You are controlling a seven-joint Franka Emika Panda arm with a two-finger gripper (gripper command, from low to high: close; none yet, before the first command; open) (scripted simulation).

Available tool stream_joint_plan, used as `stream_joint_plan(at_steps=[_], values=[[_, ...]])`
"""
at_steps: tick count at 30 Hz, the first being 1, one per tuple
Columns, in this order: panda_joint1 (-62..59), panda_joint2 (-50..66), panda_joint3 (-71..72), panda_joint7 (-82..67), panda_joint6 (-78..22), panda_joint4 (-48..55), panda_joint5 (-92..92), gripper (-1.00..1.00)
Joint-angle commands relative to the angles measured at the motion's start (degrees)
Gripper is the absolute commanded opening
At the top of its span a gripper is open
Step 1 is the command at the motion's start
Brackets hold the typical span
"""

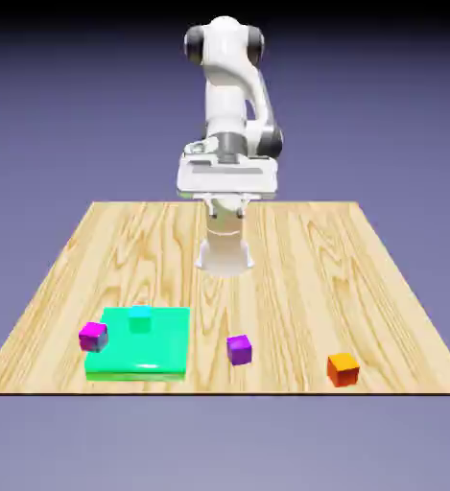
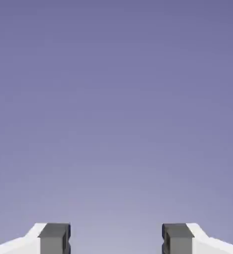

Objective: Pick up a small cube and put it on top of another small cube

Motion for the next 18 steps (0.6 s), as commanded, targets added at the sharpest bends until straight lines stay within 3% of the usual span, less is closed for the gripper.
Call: stream_joint_plan(at_steps=[1,18], values=[[0.2,2.1,0.0,-0.2,-1.5,1.0,-0.2,0.00],[4.4,37.4,-0.6,-4.2,-27.0,18.1,-2.9,0.00]])
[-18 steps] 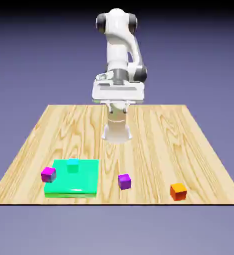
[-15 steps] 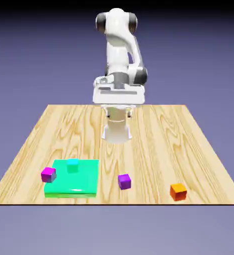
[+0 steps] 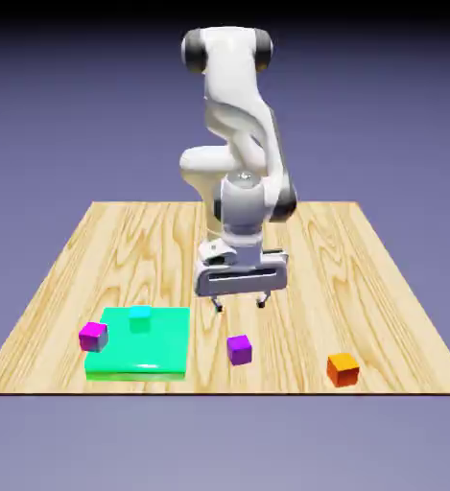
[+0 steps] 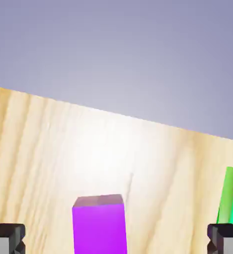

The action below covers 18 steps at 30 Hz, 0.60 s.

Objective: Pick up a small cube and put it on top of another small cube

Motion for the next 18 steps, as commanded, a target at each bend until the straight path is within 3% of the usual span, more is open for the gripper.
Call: stream_joint_plan(at_steps=[1,5,10,11,18], values=[[0.2,2.1,0.0,-0.2,-1.5,1.0,-0.2,0.00],[0.9,7.7,-0.1,-0.9,-5.5,3.7,-0.6,0.00],[0.9,17.2,-0.6,-0.4,4.4,3.3,-1.2,0.00],[0.9,17.2,-0.6,-0.4,4.4,3.3,-1.2,-1.00],[2.1,8.8,1.6,-3.2,-7.2,6.7,-2.2,-1.00]])
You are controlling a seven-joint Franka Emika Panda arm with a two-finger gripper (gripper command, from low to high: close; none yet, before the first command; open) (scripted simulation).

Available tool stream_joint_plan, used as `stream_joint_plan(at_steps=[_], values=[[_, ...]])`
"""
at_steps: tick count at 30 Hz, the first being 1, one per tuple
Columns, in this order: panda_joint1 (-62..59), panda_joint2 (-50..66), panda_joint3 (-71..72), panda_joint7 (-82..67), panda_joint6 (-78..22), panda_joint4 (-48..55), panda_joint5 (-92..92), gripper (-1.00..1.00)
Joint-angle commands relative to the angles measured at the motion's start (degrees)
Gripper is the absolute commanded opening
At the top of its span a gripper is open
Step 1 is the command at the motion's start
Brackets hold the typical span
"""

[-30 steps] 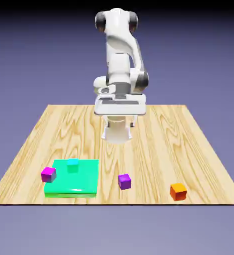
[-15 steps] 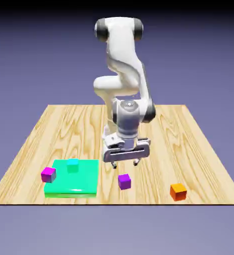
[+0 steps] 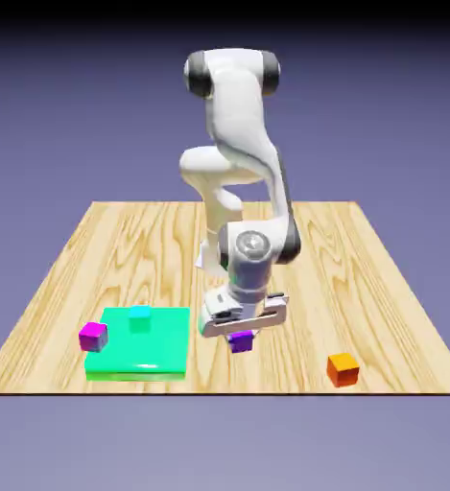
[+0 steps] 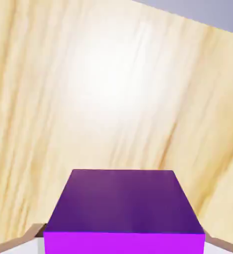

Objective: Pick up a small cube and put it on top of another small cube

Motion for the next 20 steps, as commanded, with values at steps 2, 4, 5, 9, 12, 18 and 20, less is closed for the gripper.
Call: stream_joint_plan(at_steps=[2,4,5,9,12,18,20], values=[[1.8,1.7,2.4,-3.2,-2.4,4.2,-2.4,-1.00],[3.5,3.3,4.7,-6.5,-4.7,8.3,-4.7,-1.00],[4.4,4.2,5.9,-8.2,-5.9,10.4,-5.9,-1.00],[7.9,7.5,10.7,-14.8,-10.7,18.7,-10.5,-1.00],[9.8,9.3,13.3,-18.4,-13.3,23.3,-13.0,-1.00],[10.4,15.6,11.2,-16.2,-5.4,21.5,-16.1,1.00],[10.2,13.6,11.9,-16.9,-7.9,22.1,-15.1,1.00]])
